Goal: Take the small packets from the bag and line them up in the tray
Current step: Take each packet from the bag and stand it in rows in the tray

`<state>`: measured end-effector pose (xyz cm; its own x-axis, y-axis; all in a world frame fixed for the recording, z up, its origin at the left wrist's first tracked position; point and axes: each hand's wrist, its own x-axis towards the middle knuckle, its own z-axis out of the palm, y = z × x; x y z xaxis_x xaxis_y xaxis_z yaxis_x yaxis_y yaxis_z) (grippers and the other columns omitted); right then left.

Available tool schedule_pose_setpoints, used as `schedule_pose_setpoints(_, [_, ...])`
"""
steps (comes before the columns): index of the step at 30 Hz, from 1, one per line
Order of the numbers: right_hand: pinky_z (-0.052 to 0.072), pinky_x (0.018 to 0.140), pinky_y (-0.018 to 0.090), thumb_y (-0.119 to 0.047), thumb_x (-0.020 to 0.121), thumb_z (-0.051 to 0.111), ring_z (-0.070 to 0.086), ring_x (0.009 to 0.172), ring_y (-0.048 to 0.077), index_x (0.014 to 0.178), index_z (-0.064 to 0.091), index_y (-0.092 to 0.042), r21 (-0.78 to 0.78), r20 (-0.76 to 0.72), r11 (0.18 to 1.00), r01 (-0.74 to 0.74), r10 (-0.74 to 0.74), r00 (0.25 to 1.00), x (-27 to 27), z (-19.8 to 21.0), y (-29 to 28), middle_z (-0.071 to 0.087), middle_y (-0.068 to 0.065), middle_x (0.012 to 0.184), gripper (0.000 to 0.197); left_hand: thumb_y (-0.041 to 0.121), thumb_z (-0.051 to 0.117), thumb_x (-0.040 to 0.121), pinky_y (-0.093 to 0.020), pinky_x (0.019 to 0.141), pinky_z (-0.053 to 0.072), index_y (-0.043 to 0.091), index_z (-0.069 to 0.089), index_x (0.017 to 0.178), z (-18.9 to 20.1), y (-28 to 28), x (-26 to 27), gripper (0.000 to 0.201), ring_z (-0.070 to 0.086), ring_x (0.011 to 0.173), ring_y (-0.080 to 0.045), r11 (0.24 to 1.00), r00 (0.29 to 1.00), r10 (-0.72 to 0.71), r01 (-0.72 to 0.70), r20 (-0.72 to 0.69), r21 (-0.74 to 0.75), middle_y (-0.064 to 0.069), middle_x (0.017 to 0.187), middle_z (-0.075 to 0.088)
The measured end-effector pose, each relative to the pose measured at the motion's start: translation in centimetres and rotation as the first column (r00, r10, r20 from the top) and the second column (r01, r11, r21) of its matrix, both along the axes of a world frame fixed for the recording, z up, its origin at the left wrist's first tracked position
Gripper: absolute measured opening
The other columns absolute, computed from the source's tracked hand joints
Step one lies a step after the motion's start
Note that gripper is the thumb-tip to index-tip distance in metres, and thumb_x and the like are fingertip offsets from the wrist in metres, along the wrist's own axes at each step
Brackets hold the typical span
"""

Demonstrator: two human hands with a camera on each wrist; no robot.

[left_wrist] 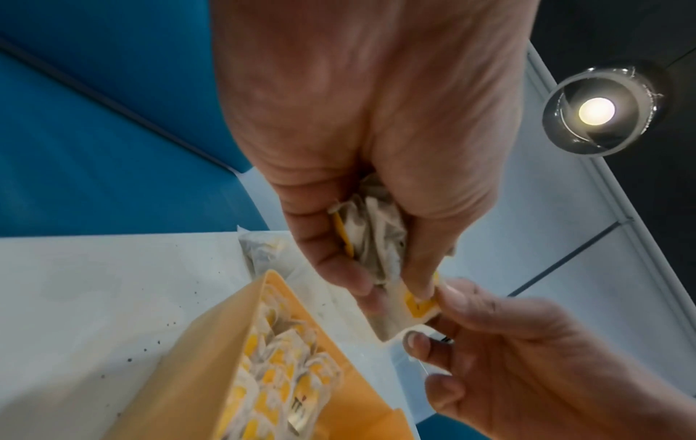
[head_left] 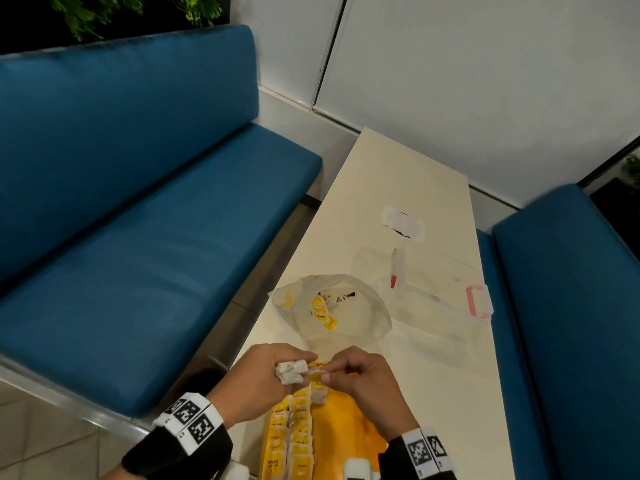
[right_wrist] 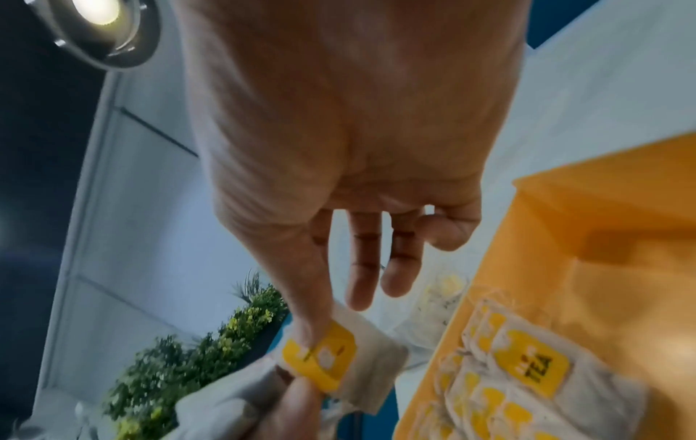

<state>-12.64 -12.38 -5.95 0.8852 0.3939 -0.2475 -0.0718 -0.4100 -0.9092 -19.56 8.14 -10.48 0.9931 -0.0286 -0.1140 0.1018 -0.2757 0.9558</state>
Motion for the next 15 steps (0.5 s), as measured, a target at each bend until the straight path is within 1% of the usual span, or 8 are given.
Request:
schedule_pose_setpoints(2, [0.054, 0.078, 0.039, -0.005, 0.071, 0.085, 0.064, 0.086, 0.036, 0.075, 0.079, -0.013, 0.026, -0.010, 1.000, -0.001, 0.002, 1.000, -0.2, -0.1, 0.3, 0.071, 0.014, 0.084, 0.010, 0.032, 0.085, 0.080, -0.027, 0.082, 0.058, 0.035, 0.081, 0.098, 0.1, -0.7, 0.1, 0.019, 0.070, 0.093, -0.001, 1.000, 0.999, 0.000, -0.001, 0.041, 0.026, 0.019, 0.097, 0.075])
schedule_pose_setpoints(3, [0.055, 0.079, 0.041, -0.006, 0.073, 0.084, 0.065, 0.086, 0.035, 0.078, 0.080, -0.013, 0.030, -0.007, 1.000, -0.001, 0.001, 1.000, -0.4, -0.1, 0.4, 0.073, 0.012, 0.085, 0.010, 0.033, 0.085, 0.080, -0.030, 0.080, 0.058, 0.035, 0.081, 0.092, 0.0, -1.0, 0.1, 0.012, 0.070, 0.090, -0.003, 0.999, 0.998, 0.023, -0.026, 0.063, 0.040, 0.019, 0.093, 0.075])
schedule_pose_setpoints(4, [0.056, 0.079, 0.040, -0.007, 0.075, 0.084, 0.066, 0.084, 0.032, 0.082, 0.080, -0.014, 0.030, -0.003, 1.000, 0.000, 0.000, 1.000, -0.6, -0.2, 0.4, 0.074, 0.010, 0.086, 0.010, 0.035, 0.084, 0.081, -0.031, 0.078, 0.057, 0.035, 0.080, 0.088, -0.1, -1.2, 0.2, 0.008, 0.070, 0.088, -0.004, 0.998, 0.996, 0.048, -0.052, 0.076, 0.047, 0.018, 0.090, 0.074])
schedule_pose_setpoints(6, [0.057, 0.073, 0.031, -0.009, 0.078, 0.082, 0.068, 0.078, 0.023, 0.089, 0.079, -0.014, 0.042, -0.018, 0.999, 0.014, -0.013, 1.000, -0.8, -0.5, 0.5, 0.076, 0.008, 0.086, 0.012, 0.042, 0.083, 0.082, -0.030, 0.076, 0.057, 0.035, 0.079, 0.086, -0.3, -1.5, 0.3, 0.009, 0.069, 0.085, -0.004, 0.995, 0.993, 0.084, -0.087, 0.085, 0.038, 0.018, 0.088, 0.073])
schedule_pose_setpoints(9, [0.047, 0.059, 0.017, -0.005, 0.081, 0.079, 0.063, 0.064, 0.009, 0.090, 0.078, -0.008, 0.081, -0.072, 0.995, 0.055, -0.050, 0.996, -1.1, -0.6, 0.6, 0.073, 0.002, 0.073, 0.010, 0.043, 0.083, 0.081, -0.027, 0.073, 0.057, 0.036, 0.079, 0.084, -0.2, -1.8, 0.5, 0.009, 0.069, 0.083, -0.005, 0.993, 0.991, 0.112, -0.114, 0.072, 0.018, 0.017, 0.085, 0.073])
schedule_pose_setpoints(11, [0.043, 0.055, 0.015, 0.000, 0.083, 0.074, 0.058, 0.057, 0.004, 0.091, 0.077, -0.004, 0.110, -0.104, 0.991, 0.082, -0.071, 0.992, -1.2, -0.7, 0.6, 0.069, -0.001, 0.065, 0.009, 0.035, 0.085, 0.081, -0.028, 0.072, 0.057, 0.036, 0.079, 0.081, 0.0, -2.0, 0.5, 0.006, 0.069, 0.082, -0.005, 0.992, 0.991, 0.124, -0.124, 0.055, -0.002, 0.017, 0.084, 0.073])
schedule_pose_setpoints(12, [0.042, 0.054, 0.016, 0.002, 0.084, 0.072, 0.056, 0.055, 0.004, 0.090, 0.076, -0.003, 0.121, -0.119, 0.988, 0.096, -0.082, 0.990, -1.2, -0.8, 0.6, 0.068, -0.001, 0.064, 0.009, 0.032, 0.085, 0.080, -0.028, 0.072, 0.057, 0.038, 0.079, 0.081, 0.0, -2.0, 0.5, 0.008, 0.069, 0.082, -0.005, 0.992, 0.991, 0.126, -0.125, 0.046, -0.009, 0.017, 0.083, 0.073])
schedule_pose_setpoints(15, [0.041, 0.051, 0.019, 0.004, 0.087, 0.069, 0.054, 0.054, 0.007, 0.089, 0.074, -0.001, 0.101, -0.132, 0.987, 0.128, -0.115, 0.985, -0.9, -1.0, 0.3, 0.066, 0.004, 0.063, 0.008, 0.028, 0.085, 0.082, -0.023, 0.076, 0.057, 0.040, 0.081, 0.093, -0.3, -1.7, 0.5, 0.016, 0.070, 0.087, -0.002, 0.992, 0.992, 0.123, -0.123, 0.004, -0.023, 0.020, 0.090, 0.076])
